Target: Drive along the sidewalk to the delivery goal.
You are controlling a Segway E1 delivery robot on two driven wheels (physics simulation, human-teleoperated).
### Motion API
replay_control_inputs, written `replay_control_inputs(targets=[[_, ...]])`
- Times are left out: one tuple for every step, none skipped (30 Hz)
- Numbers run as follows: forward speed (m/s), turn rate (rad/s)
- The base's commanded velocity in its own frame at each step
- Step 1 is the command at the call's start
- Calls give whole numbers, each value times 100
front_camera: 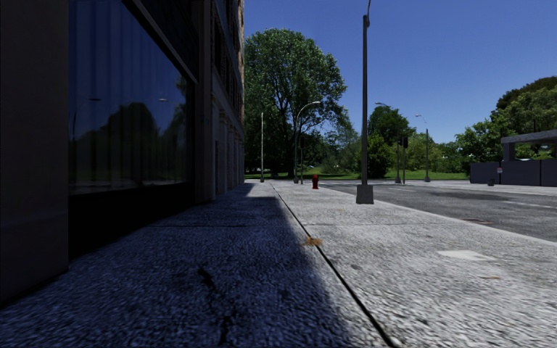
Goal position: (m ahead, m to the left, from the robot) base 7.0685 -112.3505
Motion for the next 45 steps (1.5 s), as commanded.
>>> replay_control_inputs(targets=[[200, 0], [200, 0], [200, 0], [200, 0], [200, 0], [200, 0], [200, 0], [200, 0], [200, 0], [200, 0], [200, 0], [200, 0], [200, 0], [200, 0], [200, 0], [200, 0], [200, 0], [200, 0], [200, 0], [200, 0], [200, 0], [200, 0], [200, 0], [200, 0], [200, 0], [200, 0], [200, 0], [200, 0], [200, 0], [200, 0], [200, 0], [200, 0], [200, 0], [200, 0], [200, 0], [200, 0], [200, 0], [200, 0], [200, 0], [200, 0], [200, 0], [200, 0], [200, 0], [200, 0], [200, 0]])
